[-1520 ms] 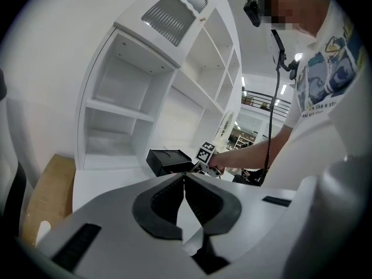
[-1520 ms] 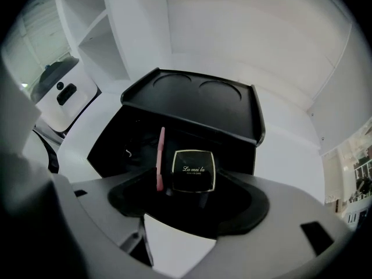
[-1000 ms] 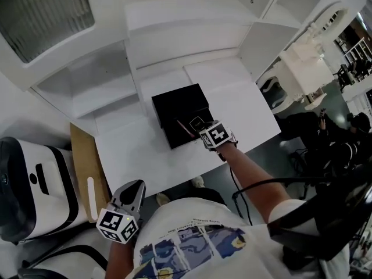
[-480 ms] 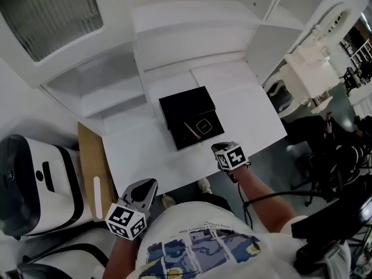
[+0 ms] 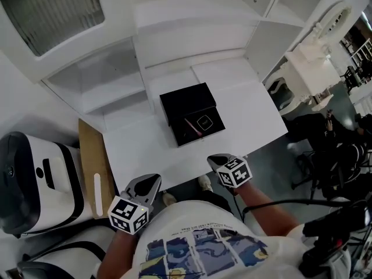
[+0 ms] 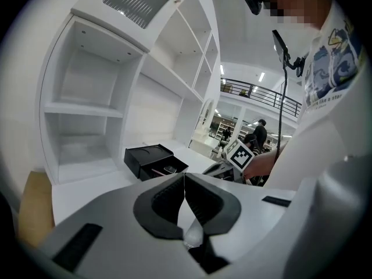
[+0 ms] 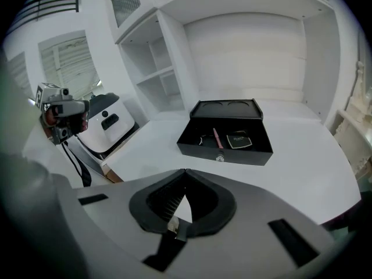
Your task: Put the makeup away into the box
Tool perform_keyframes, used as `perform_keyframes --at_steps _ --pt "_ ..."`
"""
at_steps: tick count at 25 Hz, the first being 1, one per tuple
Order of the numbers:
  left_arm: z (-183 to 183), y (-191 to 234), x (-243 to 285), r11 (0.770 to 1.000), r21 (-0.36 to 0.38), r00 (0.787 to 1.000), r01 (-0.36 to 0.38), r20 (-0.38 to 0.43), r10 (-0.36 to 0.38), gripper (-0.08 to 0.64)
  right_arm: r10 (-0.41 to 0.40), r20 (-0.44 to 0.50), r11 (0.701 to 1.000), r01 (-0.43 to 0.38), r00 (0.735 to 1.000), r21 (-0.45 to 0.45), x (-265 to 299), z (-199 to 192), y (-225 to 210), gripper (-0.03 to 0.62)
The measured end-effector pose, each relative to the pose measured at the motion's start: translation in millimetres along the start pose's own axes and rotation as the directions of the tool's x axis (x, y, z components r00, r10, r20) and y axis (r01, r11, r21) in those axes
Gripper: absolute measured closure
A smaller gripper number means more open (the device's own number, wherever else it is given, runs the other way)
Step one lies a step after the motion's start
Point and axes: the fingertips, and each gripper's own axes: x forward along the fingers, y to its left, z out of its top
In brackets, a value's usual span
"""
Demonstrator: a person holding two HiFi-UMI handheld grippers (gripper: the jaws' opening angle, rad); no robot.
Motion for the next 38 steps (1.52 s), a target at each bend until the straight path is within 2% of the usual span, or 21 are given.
perform_keyframes --at_steps 8,22,38 --pt "-9.2 -2.9 -6.4 1.000 0.004 0.999 0.025 -0.027 -0.025 0.546 0.038 0.027 0.999 -0.037 0.999 -0.036 -7.6 -0.4 32.6 0.568" --pt "-33.8 -4.6 -18.0 0.999 -0.008 0.997 0.053 -0.064 -0.054 0.546 0.060 0.045 0.996 -0.056 0.997 -0.075 -8.9 -5.0 67.2 0.568" --pt "-54.2 -7.6 -35.6 0.998 -0.024 0.995 0.050 -0.089 -0.052 0.546 0.103 0.069 0.985 -0.092 0.992 -0.145 -6.2 -9.1 104.9 0.568"
